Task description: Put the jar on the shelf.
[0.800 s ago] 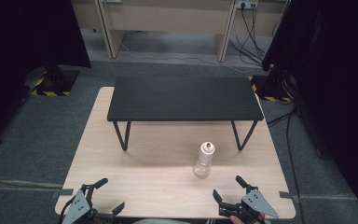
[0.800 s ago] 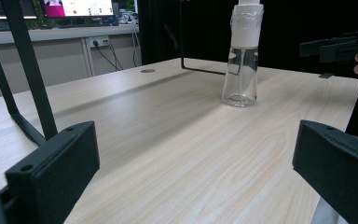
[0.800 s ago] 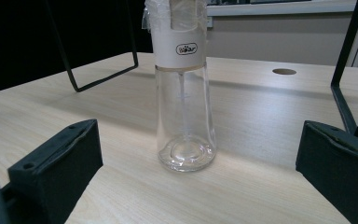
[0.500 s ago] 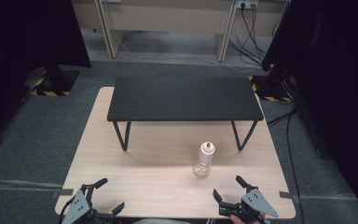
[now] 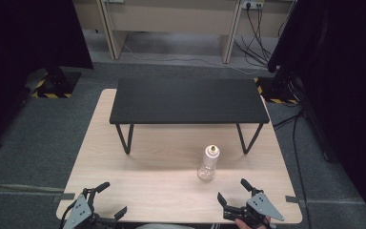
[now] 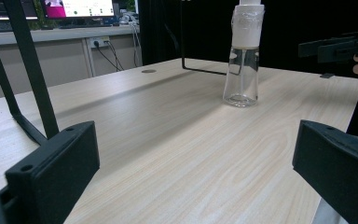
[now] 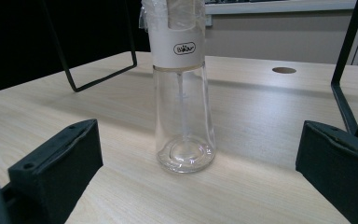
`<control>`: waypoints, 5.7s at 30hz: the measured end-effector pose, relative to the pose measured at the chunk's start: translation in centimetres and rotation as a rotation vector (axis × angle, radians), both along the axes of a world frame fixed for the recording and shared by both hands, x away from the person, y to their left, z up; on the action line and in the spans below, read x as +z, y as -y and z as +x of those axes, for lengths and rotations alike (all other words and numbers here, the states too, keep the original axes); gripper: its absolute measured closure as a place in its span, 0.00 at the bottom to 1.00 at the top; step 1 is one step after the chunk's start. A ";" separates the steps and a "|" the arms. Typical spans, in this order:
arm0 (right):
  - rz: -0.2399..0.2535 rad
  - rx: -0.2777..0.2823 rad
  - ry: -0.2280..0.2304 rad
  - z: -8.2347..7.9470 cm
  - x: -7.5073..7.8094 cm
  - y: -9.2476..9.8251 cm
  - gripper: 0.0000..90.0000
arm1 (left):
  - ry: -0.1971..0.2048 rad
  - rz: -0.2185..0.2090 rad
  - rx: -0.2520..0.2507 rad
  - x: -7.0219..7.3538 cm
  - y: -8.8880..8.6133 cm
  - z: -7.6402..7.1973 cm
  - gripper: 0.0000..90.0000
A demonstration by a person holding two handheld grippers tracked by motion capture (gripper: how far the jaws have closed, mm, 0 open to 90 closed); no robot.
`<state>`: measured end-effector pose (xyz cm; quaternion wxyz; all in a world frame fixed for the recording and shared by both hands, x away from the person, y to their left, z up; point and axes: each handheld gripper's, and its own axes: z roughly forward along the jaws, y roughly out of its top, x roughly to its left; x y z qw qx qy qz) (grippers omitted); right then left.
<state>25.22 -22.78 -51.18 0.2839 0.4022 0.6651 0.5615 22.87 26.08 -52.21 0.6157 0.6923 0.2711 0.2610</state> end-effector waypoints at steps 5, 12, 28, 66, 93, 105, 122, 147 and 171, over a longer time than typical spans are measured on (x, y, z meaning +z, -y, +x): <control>-0.001 0.001 0.002 0.1 0.1 -0.1 0.01 | 0.000 0.001 -0.001 0.0 0.0 0.0 0.00; -0.008 0.005 0.009 0.7 0.2 -0.6 0.01 | -0.003 -0.001 0.001 0.0 0.0 0.1 0.00; -0.016 0.009 0.022 1.4 0.4 -1.6 0.01 | -0.004 0.000 0.004 -0.1 0.0 0.1 0.00; -0.064 0.048 0.041 5.3 2.6 -4.6 0.03 | -0.005 0.001 0.002 -0.1 0.0 0.1 0.00; -0.097 0.047 -0.005 8.0 2.5 -5.8 0.21 | -0.007 0.000 0.005 -0.1 -0.1 0.1 0.00; -0.164 0.059 -0.004 8.9 2.0 -6.1 0.49 | -0.013 0.002 0.001 -0.2 0.0 0.2 0.00; -0.142 0.146 0.014 7.5 5.7 -6.1 0.49 | -0.014 -0.002 0.003 -0.2 -0.1 0.2 0.00; -0.146 0.224 0.020 7.2 9.6 -6.2 0.50 | -0.016 -0.003 0.001 -0.2 -0.1 0.3 0.00; -0.090 0.331 0.043 8.0 17.7 -7.8 0.50 | -0.022 -0.003 0.005 -0.3 -0.1 0.5 0.00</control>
